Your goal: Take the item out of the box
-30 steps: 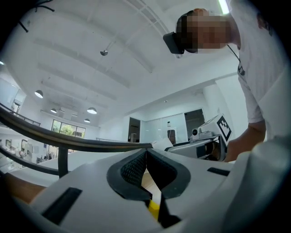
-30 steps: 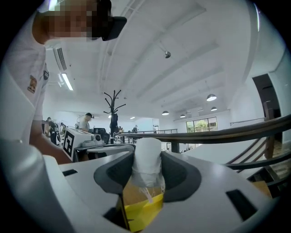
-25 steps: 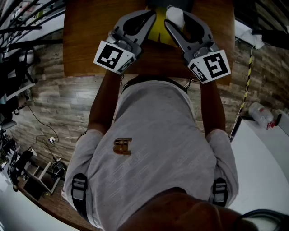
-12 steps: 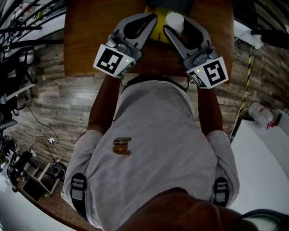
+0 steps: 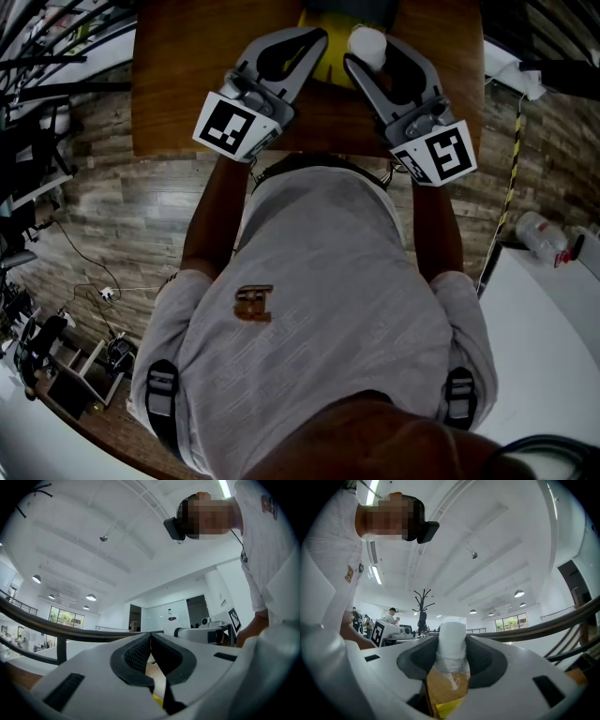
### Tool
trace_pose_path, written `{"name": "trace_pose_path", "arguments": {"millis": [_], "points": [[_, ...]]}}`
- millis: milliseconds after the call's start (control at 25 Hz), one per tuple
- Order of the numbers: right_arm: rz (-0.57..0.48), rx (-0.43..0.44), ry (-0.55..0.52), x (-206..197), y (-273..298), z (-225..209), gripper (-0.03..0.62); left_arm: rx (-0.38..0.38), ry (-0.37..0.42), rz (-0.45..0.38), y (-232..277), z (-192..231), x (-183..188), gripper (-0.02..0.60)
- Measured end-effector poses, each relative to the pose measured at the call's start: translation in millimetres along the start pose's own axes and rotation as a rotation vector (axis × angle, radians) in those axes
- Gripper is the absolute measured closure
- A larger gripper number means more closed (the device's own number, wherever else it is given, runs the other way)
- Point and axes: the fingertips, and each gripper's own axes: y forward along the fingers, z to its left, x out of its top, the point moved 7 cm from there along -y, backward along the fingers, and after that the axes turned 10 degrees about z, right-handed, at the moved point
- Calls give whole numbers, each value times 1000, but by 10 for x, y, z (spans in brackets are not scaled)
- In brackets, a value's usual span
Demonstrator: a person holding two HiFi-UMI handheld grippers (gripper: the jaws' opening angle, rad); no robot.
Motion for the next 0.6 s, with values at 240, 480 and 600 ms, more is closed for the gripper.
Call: {"name": "trace_pose_path", "arguments": {"millis": [240,480,600], "points": [[0,1,-6,16,-75,35,399,4,0,1,-31,-73,22,561],[-2,6,-3,-4,-97,59,399,13,1,3,-61,-91,17,561],[-3,10,-4,6,-110,104,399,15,3,6,-97,-116,21,561]]}}
